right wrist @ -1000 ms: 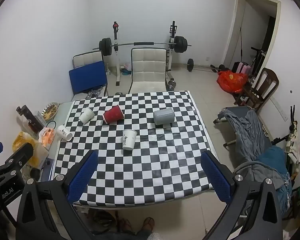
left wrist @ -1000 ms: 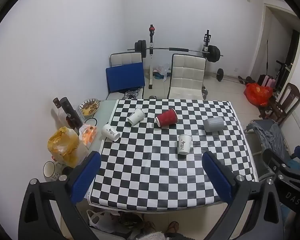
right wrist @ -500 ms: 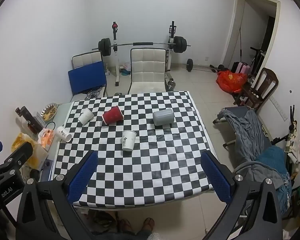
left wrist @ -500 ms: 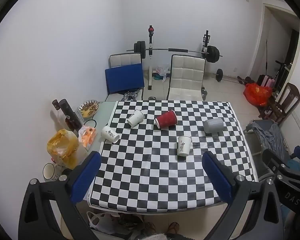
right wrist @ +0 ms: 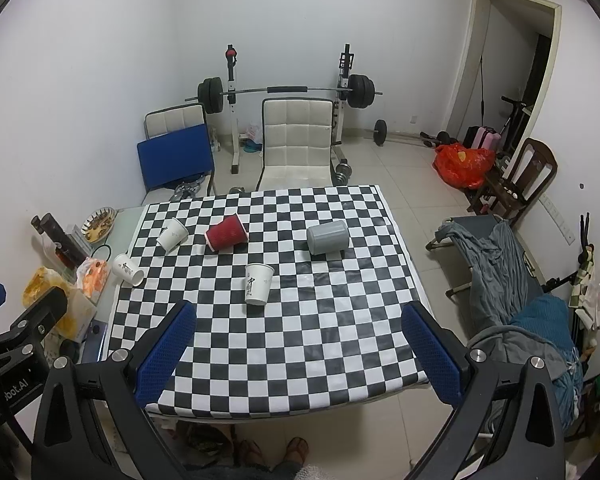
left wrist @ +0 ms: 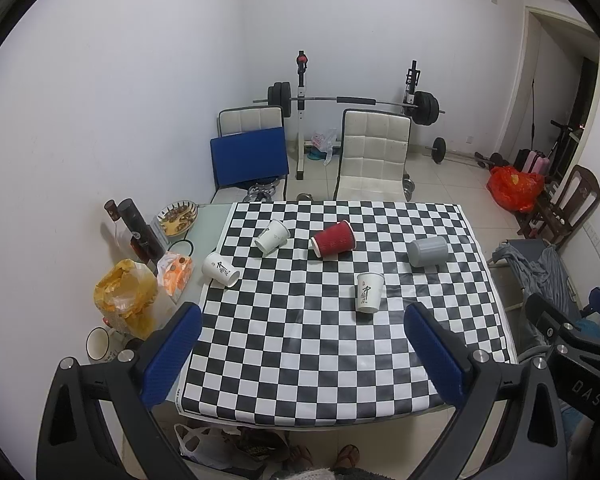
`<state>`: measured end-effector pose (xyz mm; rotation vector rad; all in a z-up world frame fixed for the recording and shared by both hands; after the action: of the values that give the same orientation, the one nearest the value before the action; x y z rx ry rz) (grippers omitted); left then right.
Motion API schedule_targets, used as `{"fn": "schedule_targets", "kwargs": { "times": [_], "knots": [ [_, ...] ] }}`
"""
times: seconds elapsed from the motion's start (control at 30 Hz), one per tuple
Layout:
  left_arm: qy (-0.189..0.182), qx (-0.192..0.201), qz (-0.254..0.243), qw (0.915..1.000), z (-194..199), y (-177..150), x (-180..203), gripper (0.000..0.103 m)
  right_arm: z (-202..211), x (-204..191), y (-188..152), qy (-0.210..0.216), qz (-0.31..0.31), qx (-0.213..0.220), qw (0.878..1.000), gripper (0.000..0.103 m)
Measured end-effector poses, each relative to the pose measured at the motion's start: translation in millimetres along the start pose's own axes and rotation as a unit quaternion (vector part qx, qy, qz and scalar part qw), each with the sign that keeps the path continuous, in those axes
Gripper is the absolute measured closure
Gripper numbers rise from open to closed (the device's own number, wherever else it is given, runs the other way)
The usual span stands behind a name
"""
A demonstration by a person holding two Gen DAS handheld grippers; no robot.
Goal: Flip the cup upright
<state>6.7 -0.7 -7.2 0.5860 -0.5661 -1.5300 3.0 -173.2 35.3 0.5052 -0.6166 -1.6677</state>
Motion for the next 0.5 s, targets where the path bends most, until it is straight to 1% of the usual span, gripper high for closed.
{"fn": "schedule_targets", "kwargs": {
  "times": [0.5],
  "knots": [
    [0.001,0.001,-0.001,1.0000,0.0,-0.2,-0.3,0.000,1.5,2.4,-0.4,-0.002,-0.001,0.002,1.000,0.000]
  ]
}}
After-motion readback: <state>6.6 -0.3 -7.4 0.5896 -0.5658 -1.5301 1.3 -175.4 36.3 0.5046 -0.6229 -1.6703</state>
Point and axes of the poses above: each gripper's, at about its wrist camera, not at the fingertips, and z roughly against the way its jaws point, x to its right, y to its top, the point moved 1 cm from there along -z, roughly the way its jaws point, and after that the axes turned 1 degree about -z, right-handed, at the moved point
